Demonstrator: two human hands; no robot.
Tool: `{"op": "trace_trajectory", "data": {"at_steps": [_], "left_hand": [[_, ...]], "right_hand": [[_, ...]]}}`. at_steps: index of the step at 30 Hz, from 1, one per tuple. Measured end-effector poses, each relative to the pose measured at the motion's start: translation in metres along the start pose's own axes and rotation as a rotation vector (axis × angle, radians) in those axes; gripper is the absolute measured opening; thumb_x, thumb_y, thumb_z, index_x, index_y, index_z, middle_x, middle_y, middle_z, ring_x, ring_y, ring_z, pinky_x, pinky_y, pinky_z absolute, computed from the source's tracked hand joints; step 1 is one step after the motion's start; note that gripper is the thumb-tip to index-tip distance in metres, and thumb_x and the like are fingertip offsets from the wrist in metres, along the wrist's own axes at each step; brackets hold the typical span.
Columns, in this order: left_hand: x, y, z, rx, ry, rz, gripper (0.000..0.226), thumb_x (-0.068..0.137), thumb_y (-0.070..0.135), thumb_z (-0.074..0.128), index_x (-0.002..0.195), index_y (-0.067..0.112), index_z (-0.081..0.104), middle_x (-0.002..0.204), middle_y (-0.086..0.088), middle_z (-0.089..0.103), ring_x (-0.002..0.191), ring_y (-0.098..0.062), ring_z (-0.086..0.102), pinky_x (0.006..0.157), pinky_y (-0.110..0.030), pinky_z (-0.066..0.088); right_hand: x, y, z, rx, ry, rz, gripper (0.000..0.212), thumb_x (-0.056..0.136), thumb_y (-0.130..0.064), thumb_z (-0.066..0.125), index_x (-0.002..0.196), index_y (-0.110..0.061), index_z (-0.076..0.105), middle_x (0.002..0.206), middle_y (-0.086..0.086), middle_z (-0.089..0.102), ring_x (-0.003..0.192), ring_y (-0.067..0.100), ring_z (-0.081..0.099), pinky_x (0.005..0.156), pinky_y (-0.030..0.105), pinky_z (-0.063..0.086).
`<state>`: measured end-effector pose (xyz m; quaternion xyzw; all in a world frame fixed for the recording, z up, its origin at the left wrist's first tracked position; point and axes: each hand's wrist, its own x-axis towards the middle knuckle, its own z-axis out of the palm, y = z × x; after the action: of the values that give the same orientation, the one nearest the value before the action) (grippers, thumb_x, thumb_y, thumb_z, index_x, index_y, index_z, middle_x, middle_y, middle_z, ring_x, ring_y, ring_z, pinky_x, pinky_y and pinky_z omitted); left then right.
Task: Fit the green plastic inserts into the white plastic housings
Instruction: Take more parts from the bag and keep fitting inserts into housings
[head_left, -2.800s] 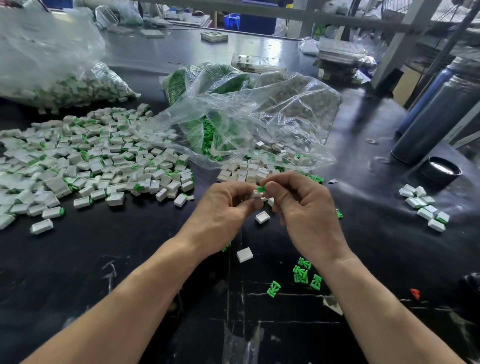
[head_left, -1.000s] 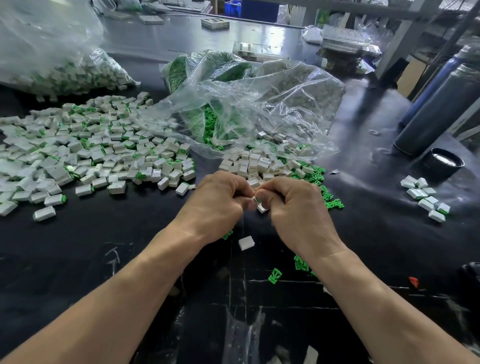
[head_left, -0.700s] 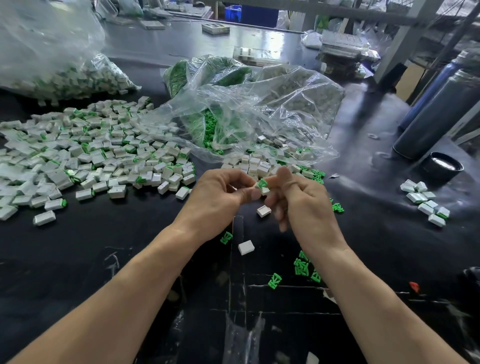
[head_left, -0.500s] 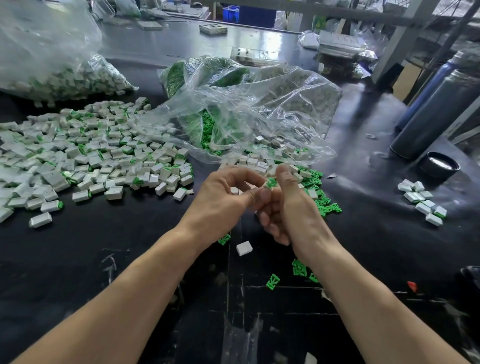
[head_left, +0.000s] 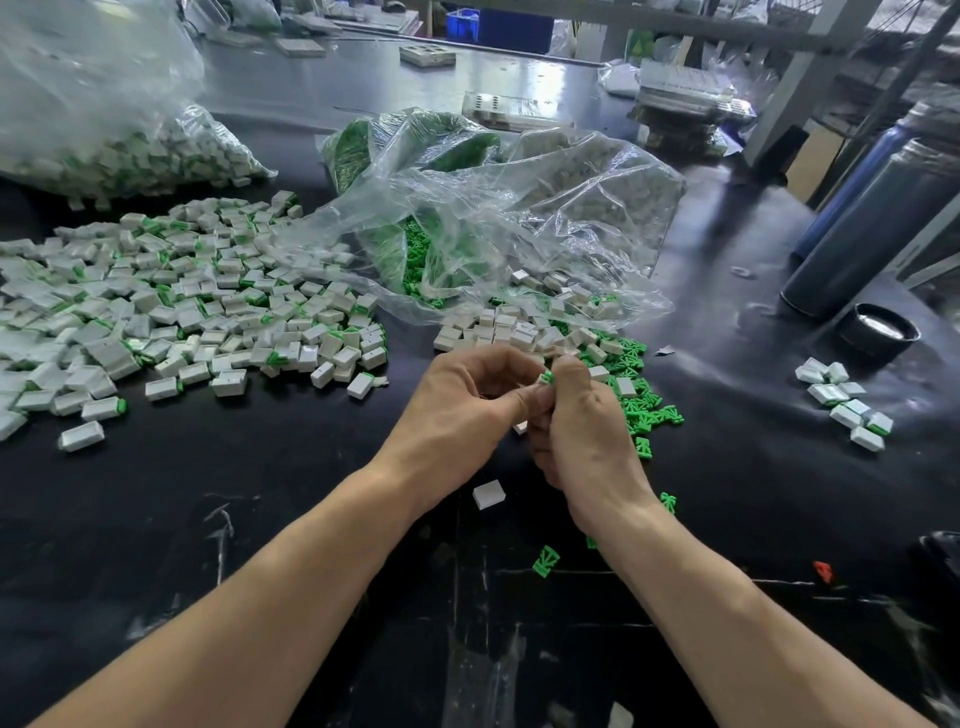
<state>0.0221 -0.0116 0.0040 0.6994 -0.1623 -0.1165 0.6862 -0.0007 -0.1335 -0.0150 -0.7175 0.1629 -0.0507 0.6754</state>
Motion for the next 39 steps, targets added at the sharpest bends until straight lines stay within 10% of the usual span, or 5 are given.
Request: {"op": "trace_trajectory", "data": {"at_steps": [11, 20, 26, 39], "left_hand": [[-0.001, 0.002, 0.001, 0.025, 0.005, -0.009, 0.014, 0.091, 0.011, 0.075, 0.098, -0.001, 0.071, 0.091, -0.025, 0.073, 0.08, -0.026, 0.067, 0.093, -0.06, 0.053], [-0.001, -0.003, 0.005, 0.101, 0.065, 0.088, 0.002, 0.091, 0.006, 0.075, 0.09, 0.005, 0.075, 0.079, -0.008, 0.076, 0.069, -0.004, 0.066, 0.067, -0.016, 0.051], [-0.002, -0.005, 0.008, 0.096, 0.115, 0.092, 0.005, 0.089, 0.003, 0.076, 0.086, 0.007, 0.077, 0.074, -0.007, 0.075, 0.065, -0.006, 0.067, 0.057, -0.016, 0.05], [-0.001, -0.006, 0.009, 0.093, 0.12, 0.102, 0.007, 0.09, 0.003, 0.076, 0.085, 0.008, 0.077, 0.074, 0.0, 0.076, 0.066, -0.006, 0.069, 0.063, -0.018, 0.051]], "right_hand": [[-0.002, -0.004, -0.001, 0.101, -0.014, 0.02, 0.073, 0.108, -0.057, 0.033, 0.05, -0.024, 0.062, 0.042, -0.008, 0.039, 0.032, 0.006, 0.032, 0.035, 0.016, 0.024], [0.005, 0.002, 0.002, -0.019, 0.064, 0.026, 0.059, 0.083, -0.058, 0.032, 0.043, -0.026, 0.06, 0.043, -0.007, 0.045, 0.037, 0.011, 0.04, 0.047, 0.027, 0.028], [0.01, 0.007, 0.004, -0.046, 0.098, -0.006, 0.052, 0.078, -0.052, 0.035, 0.056, -0.015, 0.065, 0.061, 0.009, 0.058, 0.064, 0.03, 0.052, 0.059, 0.04, 0.034], [0.01, 0.008, 0.003, -0.023, 0.107, -0.015, 0.054, 0.08, -0.051, 0.035, 0.052, -0.017, 0.065, 0.053, 0.002, 0.055, 0.051, 0.022, 0.046, 0.054, 0.031, 0.03]]}}
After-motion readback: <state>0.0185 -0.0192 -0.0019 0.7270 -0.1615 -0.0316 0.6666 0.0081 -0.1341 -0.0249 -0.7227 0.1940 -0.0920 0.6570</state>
